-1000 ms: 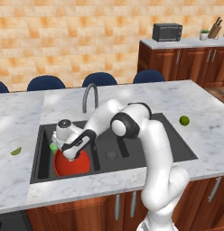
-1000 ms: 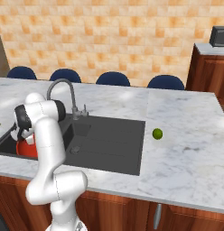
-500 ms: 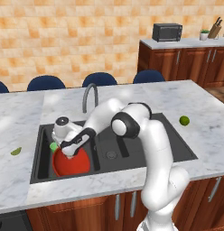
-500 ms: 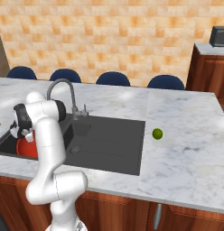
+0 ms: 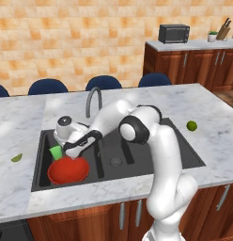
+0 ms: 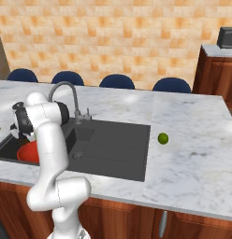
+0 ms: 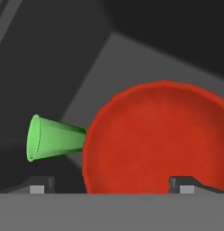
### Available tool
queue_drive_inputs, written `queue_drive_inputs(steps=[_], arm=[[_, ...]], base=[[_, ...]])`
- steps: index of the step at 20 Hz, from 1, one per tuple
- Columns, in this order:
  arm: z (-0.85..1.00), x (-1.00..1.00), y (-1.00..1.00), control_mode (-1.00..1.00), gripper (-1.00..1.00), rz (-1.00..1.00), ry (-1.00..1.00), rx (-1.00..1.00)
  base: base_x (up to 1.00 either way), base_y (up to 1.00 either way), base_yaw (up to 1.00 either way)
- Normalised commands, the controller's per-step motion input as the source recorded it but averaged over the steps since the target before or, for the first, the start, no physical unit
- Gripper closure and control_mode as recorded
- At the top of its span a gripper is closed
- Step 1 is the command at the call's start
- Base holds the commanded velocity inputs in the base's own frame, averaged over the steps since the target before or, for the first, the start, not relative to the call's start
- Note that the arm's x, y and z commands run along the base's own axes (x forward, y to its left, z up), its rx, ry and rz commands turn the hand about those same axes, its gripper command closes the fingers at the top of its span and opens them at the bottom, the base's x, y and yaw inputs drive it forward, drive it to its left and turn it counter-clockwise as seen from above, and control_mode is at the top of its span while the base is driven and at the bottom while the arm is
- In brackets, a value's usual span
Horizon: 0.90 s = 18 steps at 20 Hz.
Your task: Remove the lemon wedge and lime from the sink. Then move the bowl and cup from the counter to the sink for washing.
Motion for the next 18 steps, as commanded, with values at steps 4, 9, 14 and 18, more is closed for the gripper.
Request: queue_drive_inputs(steps=[4, 9, 14, 18], arm=[[0.29, -0.01, -0.01, -1.0, -1.0, -0.01, -0.04, 0.02], [0.33, -0.06, -0.01, -1.0, -1.0, -0.01, -0.01, 0.03], [0.3, -0.17, -0.03, -1.0, -1.0, 0.0, 0.0, 0.09], [0.24, -0.34, -0.12, -1.0, -1.0, 0.0, -0.02, 0.07]], base=[[0.0, 0.0, 0.0], [0.0, 0.0, 0.0], [0.0, 0.0, 0.0], [0.0, 0.0, 0.0]])
